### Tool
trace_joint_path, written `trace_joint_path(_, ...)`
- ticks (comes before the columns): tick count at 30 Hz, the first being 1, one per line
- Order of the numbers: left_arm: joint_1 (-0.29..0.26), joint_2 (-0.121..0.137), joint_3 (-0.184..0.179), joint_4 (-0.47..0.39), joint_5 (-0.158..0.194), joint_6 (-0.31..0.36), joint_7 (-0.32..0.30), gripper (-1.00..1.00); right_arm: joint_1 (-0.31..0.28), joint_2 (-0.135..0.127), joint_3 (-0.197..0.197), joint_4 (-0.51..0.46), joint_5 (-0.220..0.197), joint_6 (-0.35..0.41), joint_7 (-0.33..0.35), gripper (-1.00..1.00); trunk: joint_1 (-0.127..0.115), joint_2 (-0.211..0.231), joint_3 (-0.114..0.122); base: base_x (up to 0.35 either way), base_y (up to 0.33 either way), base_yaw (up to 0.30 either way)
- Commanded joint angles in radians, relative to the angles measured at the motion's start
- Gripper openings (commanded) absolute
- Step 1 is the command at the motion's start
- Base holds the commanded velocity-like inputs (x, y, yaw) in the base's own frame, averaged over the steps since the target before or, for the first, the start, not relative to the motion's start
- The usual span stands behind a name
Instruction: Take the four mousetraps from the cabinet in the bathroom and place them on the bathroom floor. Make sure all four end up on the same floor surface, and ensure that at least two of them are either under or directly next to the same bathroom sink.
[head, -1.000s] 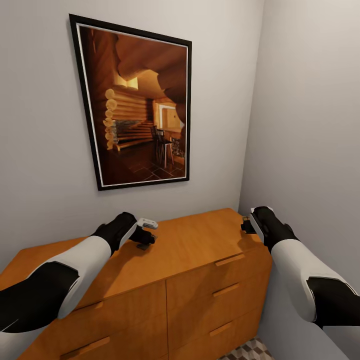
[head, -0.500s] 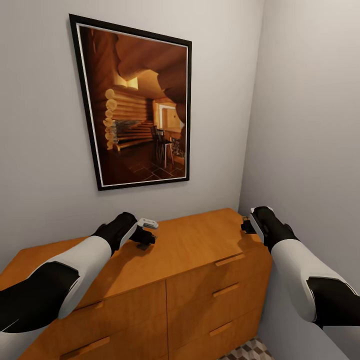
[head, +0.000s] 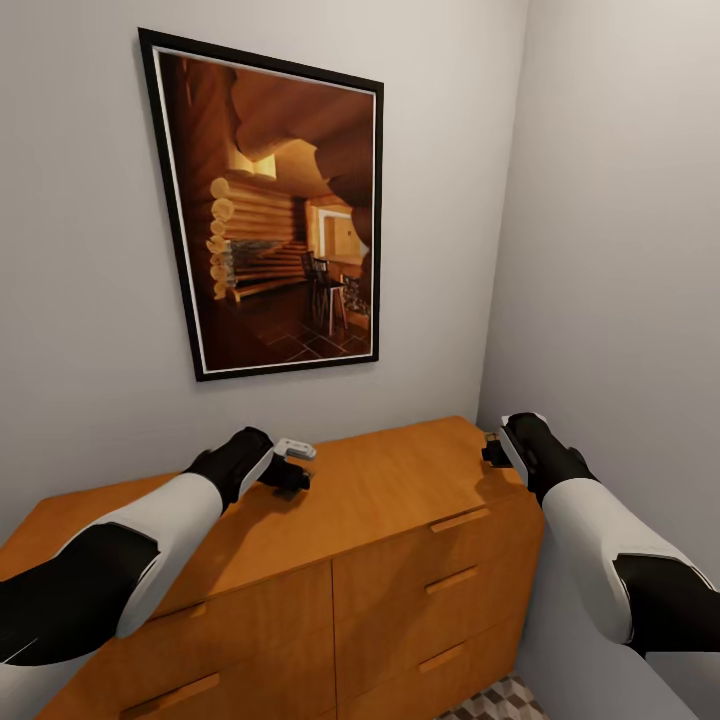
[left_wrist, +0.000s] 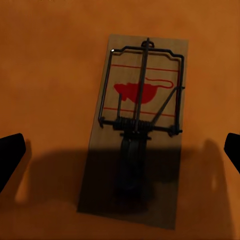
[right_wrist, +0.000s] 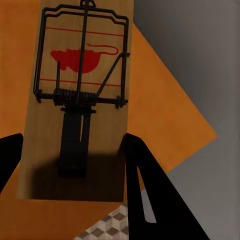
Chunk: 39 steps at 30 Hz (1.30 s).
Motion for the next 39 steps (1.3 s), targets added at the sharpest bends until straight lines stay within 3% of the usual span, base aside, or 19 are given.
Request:
trace_joint_path(1,-0.001,0.001,-0.008,0.003,0.009,0.001,0.000,1.00,-0.001,0.001,-0.005,-0.001,0.007,0.004,0.004,-1.00,0.000,-0.001,-0.001,0.000,0.000,0.000)
trace_joint_path(39,-0.001,-0.012,-0.008,0.076,0.010,-0.034,-0.002,1.00,-0.001,0.001,-0.005,-0.001,0.007,0.004,0.004,-1.00,0.000,-0.001,-0.001,0.000,0.000,0.000)
